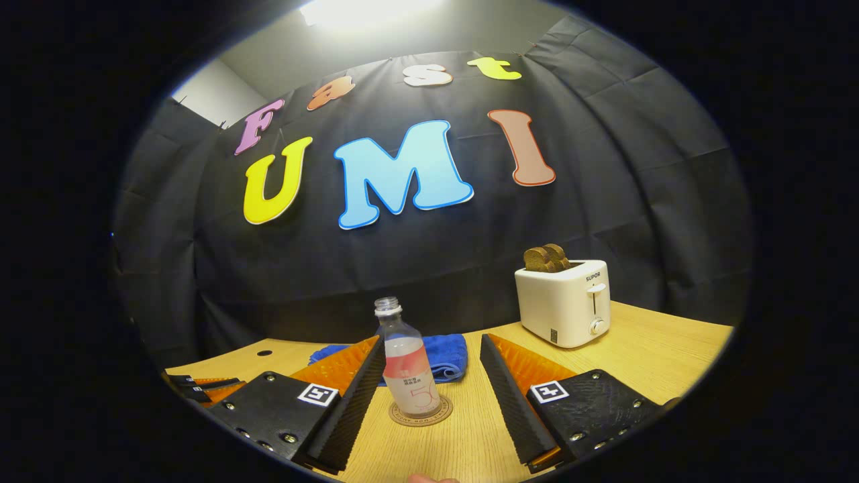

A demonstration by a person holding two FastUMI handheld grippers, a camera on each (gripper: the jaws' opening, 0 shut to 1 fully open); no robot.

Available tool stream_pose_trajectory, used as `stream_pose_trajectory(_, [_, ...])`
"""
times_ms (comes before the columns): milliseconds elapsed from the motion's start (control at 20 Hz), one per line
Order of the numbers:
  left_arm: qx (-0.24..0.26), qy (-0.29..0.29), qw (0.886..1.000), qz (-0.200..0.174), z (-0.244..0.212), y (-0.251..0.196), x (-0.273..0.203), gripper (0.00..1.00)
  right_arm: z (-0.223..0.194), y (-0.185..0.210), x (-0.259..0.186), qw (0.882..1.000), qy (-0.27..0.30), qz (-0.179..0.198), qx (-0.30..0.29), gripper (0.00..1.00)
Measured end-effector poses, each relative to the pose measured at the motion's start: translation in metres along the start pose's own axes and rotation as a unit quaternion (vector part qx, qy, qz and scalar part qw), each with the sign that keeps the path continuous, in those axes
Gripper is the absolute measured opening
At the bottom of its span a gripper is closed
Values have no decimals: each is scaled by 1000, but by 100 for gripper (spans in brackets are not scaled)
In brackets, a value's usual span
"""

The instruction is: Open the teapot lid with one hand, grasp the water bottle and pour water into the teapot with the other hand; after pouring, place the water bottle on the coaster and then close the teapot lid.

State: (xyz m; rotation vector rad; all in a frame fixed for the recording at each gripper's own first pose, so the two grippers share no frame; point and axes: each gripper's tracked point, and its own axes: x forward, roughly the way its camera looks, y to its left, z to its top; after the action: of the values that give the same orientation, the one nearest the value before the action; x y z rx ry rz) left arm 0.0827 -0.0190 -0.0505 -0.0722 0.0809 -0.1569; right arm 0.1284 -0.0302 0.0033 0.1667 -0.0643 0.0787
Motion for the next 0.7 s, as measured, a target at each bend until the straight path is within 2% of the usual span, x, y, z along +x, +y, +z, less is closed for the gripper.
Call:
stream_pose_trajectory(350, [4,4,1000,-8,-14,-12,-51,34,-32,11,-60,999,30,1,-31,88])
stream_pose_trajectory(700, [2,-9,1000,-7,-15,-23,-78,34,-40,20,-105,997,32,0,-67,89])
